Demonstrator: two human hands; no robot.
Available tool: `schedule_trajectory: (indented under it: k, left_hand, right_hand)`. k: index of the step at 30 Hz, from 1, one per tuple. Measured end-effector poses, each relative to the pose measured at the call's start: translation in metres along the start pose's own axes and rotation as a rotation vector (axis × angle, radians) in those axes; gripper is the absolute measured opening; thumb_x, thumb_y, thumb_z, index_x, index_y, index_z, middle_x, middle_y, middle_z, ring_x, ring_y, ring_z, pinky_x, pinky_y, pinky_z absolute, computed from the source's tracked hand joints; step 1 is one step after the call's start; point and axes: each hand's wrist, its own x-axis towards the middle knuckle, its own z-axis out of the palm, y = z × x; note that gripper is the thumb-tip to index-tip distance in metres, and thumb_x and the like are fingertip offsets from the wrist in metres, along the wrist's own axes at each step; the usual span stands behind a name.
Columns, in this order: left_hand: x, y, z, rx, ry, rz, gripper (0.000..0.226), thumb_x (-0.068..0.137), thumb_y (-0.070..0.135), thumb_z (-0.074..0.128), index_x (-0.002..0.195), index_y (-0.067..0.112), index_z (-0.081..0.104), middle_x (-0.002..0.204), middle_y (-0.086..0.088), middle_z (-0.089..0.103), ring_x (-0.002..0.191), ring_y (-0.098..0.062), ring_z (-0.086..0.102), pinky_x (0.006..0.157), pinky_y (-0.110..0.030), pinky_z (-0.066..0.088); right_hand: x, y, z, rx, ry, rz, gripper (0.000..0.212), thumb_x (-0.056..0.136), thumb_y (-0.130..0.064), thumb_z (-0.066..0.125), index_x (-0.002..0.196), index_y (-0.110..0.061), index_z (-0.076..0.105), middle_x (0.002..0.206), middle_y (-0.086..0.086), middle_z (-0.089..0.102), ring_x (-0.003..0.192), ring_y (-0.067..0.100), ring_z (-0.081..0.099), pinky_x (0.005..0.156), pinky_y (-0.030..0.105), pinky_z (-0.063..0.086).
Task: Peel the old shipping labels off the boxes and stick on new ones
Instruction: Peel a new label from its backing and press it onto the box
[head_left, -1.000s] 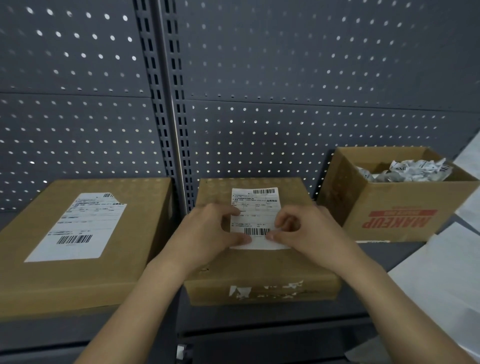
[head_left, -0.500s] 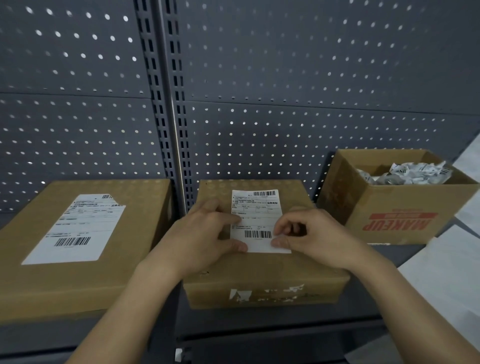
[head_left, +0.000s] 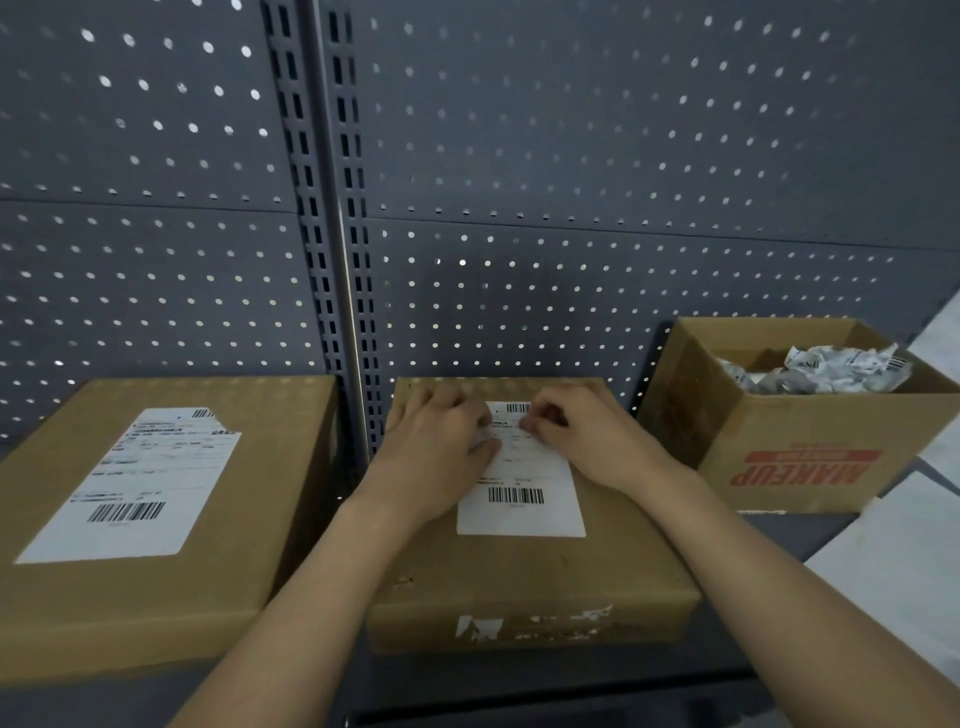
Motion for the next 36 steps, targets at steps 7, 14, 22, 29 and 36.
schedule_trajectory:
  k: [7, 14, 22, 29, 36]
  left_hand:
    - [0.006, -0.003, 0.01, 0.079, -0.041, -0.022, 0.047, 0.1, 0.046, 0.036, 0.143, 0.027, 0.041, 0.142, 0.007, 0.035, 0.131, -0.023, 0.024, 0.108, -0.044, 0.023]
    - [-0.001, 0.003, 0.011, 0.184, -0.112, -0.018, 0.059, 0.099, 0.054, 0.022, 0.152, 0.027, 0.022, 0.15, 0.001, 0.022, 0.139, -0.025, 0.017, 0.112, -0.045, 0.017]
    - [-0.002, 0.005, 0.014, 0.243, -0.174, -0.041, 0.063, 0.1, 0.054, 0.014, 0.154, 0.022, 0.012, 0.152, 0.002, 0.016, 0.141, -0.025, 0.011, 0.116, -0.046, 0.013]
    - [-0.013, 0.0, 0.009, 0.103, -0.097, 0.005, 0.058, 0.102, 0.045, 0.022, 0.154, 0.017, 0.022, 0.16, 0.003, 0.016, 0.148, -0.017, 0.006, 0.121, -0.038, 0.008]
    - [-0.022, 0.001, 0.014, 0.142, -0.188, -0.018, 0.06, 0.103, 0.043, 0.012, 0.156, 0.017, -0.003, 0.163, 0.0, -0.009, 0.149, -0.016, -0.014, 0.121, -0.039, -0.008]
  right_hand:
    - [0.018, 0.013, 0.006, 0.005, 0.065, 0.057, 0.014, 0.093, -0.03, 0.062, 0.084, -0.019, 0.063, 0.082, -0.009, 0.056, 0.079, 0.01, 0.053, 0.063, 0.021, 0.034]
    - [0.021, 0.009, 0.012, -0.02, 0.125, 0.076, 0.029, 0.086, -0.044, 0.067, 0.076, -0.018, 0.059, 0.068, -0.011, 0.053, 0.066, 0.008, 0.05, 0.063, 0.022, 0.032]
    - [0.026, 0.003, 0.018, -0.116, 0.138, 0.129, 0.029, 0.089, -0.045, 0.062, 0.071, -0.022, 0.059, 0.073, -0.007, 0.059, 0.078, 0.017, 0.058, 0.074, 0.031, 0.041]
    - [-0.015, -0.007, 0.001, -0.148, 0.056, 0.042, 0.038, 0.098, -0.039, 0.049, 0.133, -0.024, 0.053, 0.128, -0.005, 0.051, 0.124, 0.018, 0.04, 0.106, 0.034, 0.035]
    - [-0.042, -0.024, 0.016, -0.337, -0.211, 0.001, 0.057, 0.105, -0.042, 0.015, 0.155, -0.015, 0.01, 0.163, -0.002, 0.004, 0.149, 0.01, -0.003, 0.12, 0.028, -0.001]
